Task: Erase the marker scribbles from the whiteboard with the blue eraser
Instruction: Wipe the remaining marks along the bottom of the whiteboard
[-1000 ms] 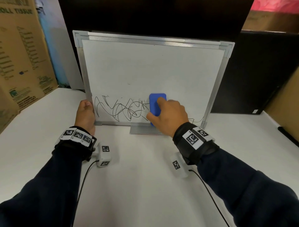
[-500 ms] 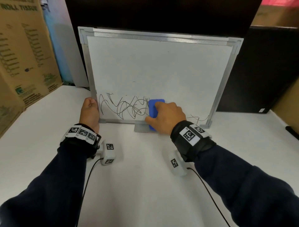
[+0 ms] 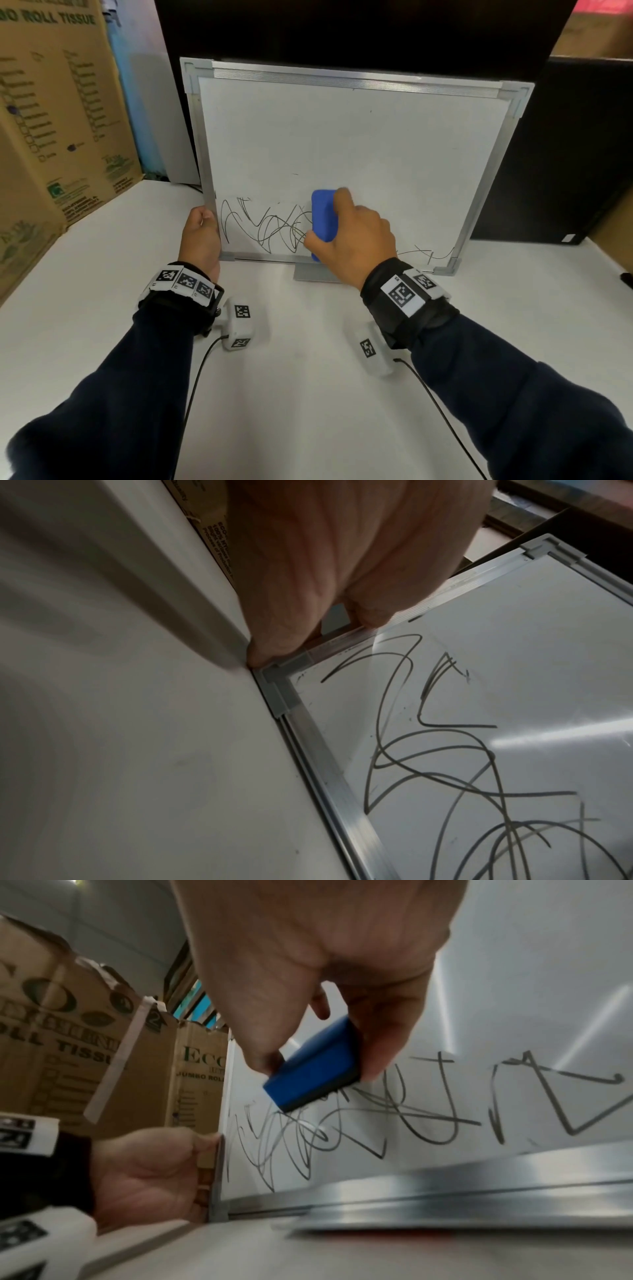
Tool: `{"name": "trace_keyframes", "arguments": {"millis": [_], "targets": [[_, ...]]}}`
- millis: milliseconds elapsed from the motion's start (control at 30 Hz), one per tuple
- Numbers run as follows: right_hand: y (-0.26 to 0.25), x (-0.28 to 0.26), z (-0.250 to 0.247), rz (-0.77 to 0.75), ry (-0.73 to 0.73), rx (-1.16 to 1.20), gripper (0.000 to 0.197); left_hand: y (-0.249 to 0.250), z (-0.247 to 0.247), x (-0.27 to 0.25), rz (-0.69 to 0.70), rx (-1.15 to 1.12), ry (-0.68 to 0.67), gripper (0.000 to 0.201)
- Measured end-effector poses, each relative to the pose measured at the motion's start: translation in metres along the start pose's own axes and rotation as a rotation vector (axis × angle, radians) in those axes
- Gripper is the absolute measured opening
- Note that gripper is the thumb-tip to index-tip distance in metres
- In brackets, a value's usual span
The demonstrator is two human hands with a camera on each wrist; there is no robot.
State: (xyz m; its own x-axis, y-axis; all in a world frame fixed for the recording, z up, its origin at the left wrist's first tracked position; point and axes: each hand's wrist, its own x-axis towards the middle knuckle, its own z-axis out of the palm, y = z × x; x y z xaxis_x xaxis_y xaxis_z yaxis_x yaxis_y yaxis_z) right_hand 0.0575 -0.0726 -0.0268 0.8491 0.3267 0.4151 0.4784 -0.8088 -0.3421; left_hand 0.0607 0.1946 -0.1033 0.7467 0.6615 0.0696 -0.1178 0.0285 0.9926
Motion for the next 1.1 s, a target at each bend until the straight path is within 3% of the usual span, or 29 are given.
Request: {"name": "trace_keyframes", "arguments": {"millis": [100, 200, 367, 533, 700, 833, 1000, 1100], "targets": [[0.002, 0.000, 0.001, -0.008, -0.062, -0.075, 0.067, 0.000, 0.000, 0.001, -0.002, 0.004, -0.005, 0.024], [0.008, -0.005, 0.003, -0.036, -0.161, -0.166, 0.063, 0.000, -0.001, 0.002, -0.008, 0.004, -0.001, 0.025], [0.003, 0.007, -0.007, -0.008, -0.054, -0.088, 0.065, 0.000, 0.000, 0.002, -0.009, 0.012, 0.010, 0.025], [0.003, 0.000, -0.002, 0.003, -0.276, -0.119, 0.068, 0.000, 0.000, 0.002, -0.016, 0.007, 0.003, 0.026], [-0.004, 0.008, -0.006, -0.010, -0.106, -0.025, 0.066, 0.000, 0.000, 0.002, -0.006, 0.024, 0.009, 0.028], [-0.009, 0.006, -0.002, -0.012, -0.269, -0.123, 0.066, -0.001, 0.000, 0.005, -0.002, 0.026, 0.006, 0.026], [-0.017, 0.012, -0.004, -0.045, -0.127, -0.044, 0.062, -0.005, -0.003, 0.007, -0.004, 0.037, 0.006, 0.026], [-0.020, 0.012, -0.004, -0.049, -0.209, -0.114, 0.066, -0.003, -0.002, 0.007, -0.016, 0.040, 0.010, 0.027]]}}
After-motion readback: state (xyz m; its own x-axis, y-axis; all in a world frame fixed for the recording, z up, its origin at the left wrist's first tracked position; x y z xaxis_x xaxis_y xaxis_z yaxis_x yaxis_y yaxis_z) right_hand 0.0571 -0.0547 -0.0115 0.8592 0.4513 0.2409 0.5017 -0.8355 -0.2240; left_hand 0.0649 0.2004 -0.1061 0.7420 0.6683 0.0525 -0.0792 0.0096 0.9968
